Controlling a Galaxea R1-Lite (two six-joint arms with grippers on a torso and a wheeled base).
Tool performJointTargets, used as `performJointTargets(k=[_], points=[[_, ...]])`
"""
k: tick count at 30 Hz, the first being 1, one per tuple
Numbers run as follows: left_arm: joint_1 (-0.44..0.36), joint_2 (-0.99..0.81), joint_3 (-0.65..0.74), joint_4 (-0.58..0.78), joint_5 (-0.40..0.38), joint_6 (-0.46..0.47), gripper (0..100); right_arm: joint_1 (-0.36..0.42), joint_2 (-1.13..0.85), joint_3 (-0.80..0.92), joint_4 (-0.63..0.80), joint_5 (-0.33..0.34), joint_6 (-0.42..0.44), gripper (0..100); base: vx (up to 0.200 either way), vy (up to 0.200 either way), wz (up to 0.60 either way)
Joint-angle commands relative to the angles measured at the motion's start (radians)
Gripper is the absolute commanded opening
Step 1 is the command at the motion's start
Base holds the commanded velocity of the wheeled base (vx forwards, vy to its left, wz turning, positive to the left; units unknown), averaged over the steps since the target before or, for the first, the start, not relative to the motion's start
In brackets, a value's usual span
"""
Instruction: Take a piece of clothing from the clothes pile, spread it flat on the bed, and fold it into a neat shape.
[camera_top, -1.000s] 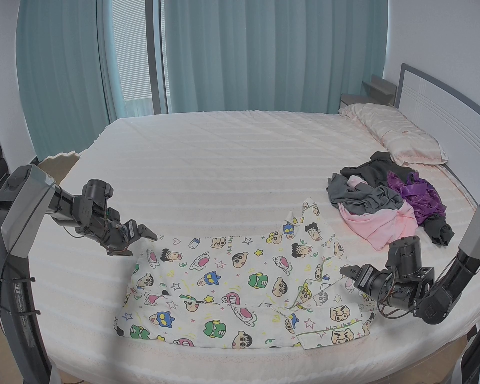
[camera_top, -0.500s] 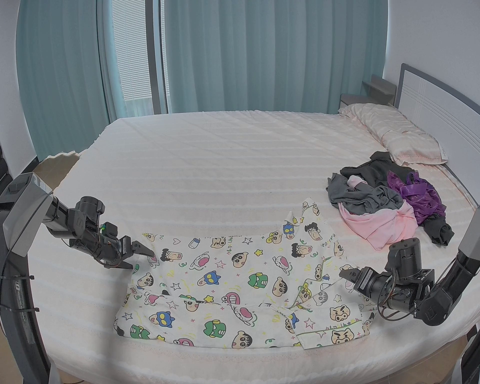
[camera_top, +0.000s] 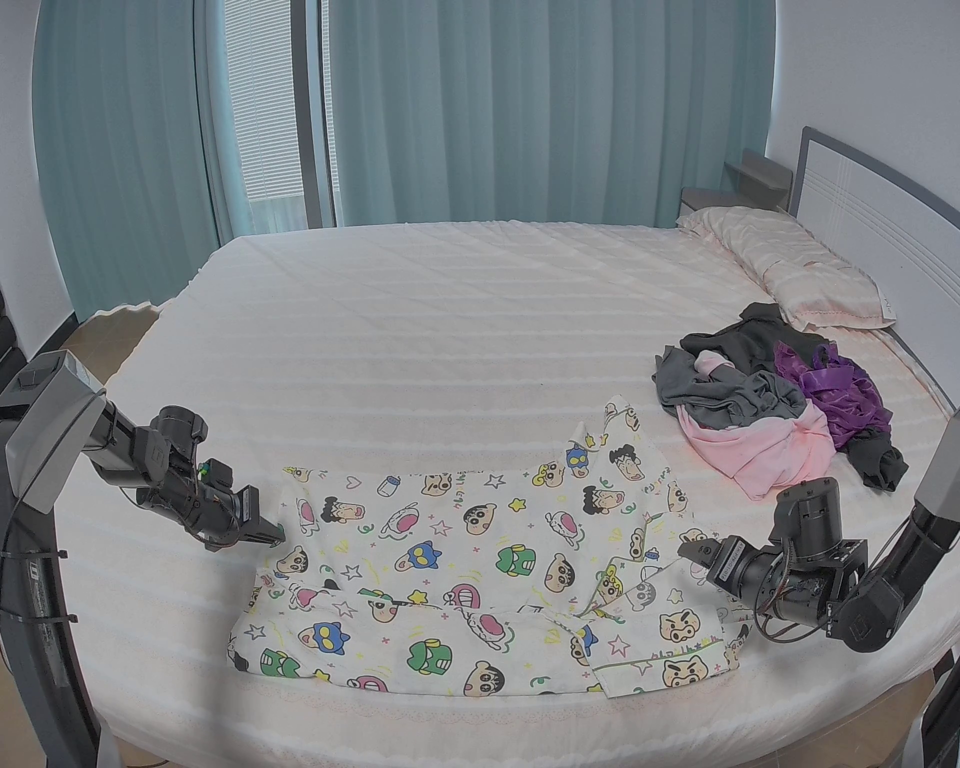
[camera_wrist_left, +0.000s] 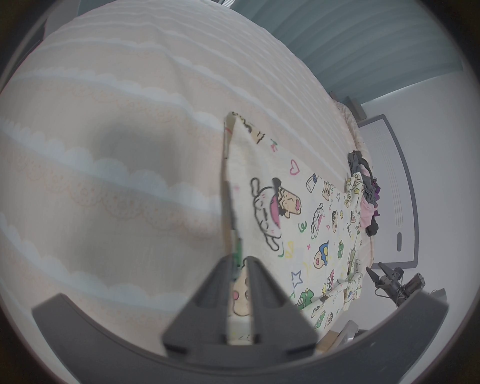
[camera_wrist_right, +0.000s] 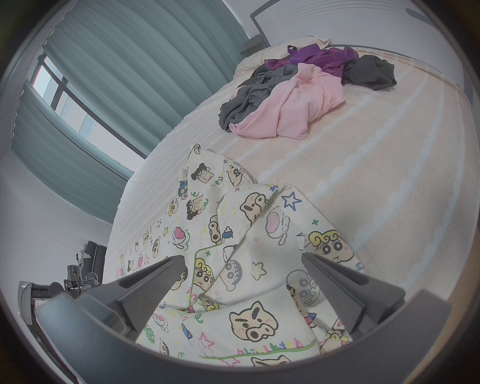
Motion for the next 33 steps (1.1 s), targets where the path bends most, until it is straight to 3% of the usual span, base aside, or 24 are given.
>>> performJointTargets(k=[1, 8, 14, 28, 29, 33], points=[[0.015, -0.025, 0.025, 0.002, 0.006, 0.0, 0, 0.001, 0.004, 0.0, 0.0, 0.0, 0.0, 100, 0.0, 0.0, 0.0], [0.029, -0.036, 0.055, 0.004, 0.012, 0.009, 0, 0.001, 0.005, 0.001, 0.0, 0.0, 0.0, 100, 0.0, 0.0, 0.0], [0.052, -0.01, 0.028, -0.007, 0.095, 0.011, 0, 0.001, 0.005, 0.001, 0.001, 0.0, 0.0, 100, 0.0, 0.0, 0.0], [0.037, -0.019, 0.017, 0.007, 0.096, 0.008, 0, 0.001, 0.011, 0.0, 0.0, 0.0, 0.0, 100, 0.0, 0.0, 0.0], [0.037, -0.019, 0.017, 0.007, 0.096, 0.008, 100, 0.001, 0.011, 0.0, 0.0, 0.0, 0.0, 100, 0.0, 0.0, 0.0], [0.038, -0.013, 0.002, 0.001, 0.095, 0.006, 100, 0.001, 0.014, 0.0, 0.0, 0.0, 0.0, 100, 0.0, 0.0, 0.0]])
